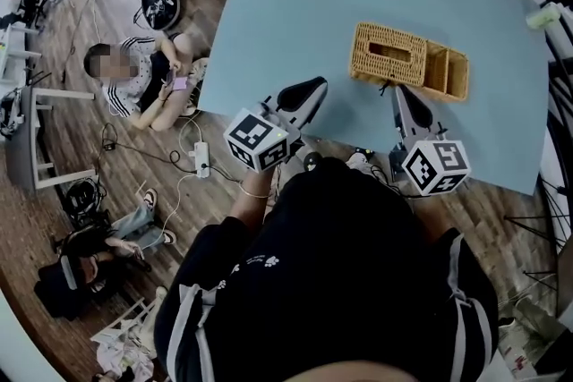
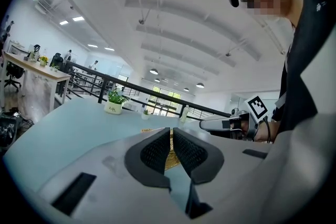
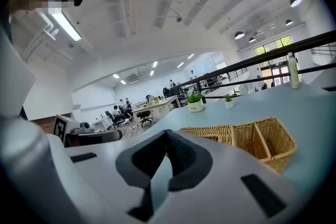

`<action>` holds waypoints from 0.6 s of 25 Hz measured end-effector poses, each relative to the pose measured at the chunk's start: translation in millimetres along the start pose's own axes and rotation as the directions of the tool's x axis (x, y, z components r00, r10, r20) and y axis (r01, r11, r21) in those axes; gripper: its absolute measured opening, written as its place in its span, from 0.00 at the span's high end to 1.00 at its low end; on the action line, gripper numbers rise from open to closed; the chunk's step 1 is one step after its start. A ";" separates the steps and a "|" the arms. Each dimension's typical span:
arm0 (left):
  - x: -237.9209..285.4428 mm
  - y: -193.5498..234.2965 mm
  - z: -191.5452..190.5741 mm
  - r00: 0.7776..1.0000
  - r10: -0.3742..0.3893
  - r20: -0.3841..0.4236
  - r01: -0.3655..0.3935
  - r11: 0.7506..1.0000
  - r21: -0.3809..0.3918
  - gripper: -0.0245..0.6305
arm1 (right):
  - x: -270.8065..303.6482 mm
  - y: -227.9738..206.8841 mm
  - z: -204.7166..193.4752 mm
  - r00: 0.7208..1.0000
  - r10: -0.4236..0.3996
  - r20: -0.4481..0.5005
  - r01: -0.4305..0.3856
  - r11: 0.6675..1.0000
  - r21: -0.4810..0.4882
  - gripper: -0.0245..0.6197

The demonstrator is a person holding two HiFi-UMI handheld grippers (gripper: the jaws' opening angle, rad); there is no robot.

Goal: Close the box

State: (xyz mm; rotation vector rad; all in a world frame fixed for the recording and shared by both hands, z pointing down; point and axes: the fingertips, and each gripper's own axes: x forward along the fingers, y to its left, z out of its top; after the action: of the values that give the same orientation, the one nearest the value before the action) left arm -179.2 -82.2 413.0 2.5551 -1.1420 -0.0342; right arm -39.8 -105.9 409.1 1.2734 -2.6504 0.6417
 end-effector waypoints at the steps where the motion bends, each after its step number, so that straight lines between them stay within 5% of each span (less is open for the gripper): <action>1: -0.5 -0.6 -0.7 1.000 -0.001 -0.002 0.001 1.000 -0.001 0.92 | -0.4 -0.6 -0.9 1.000 -0.002 -0.002 0.002 1.000 0.005 0.96; 15: 2.4 -4.8 -0.9 1.000 0.009 -0.001 -0.009 1.000 -0.006 0.92 | -4.1 -11.6 -4.2 1.000 -0.004 0.003 0.004 0.999 0.044 0.96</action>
State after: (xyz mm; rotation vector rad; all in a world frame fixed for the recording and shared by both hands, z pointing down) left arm -174.0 -80.7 412.5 2.5451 -1.1510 -0.0344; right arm -28.5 -107.6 415.4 1.2917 -2.6492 0.7025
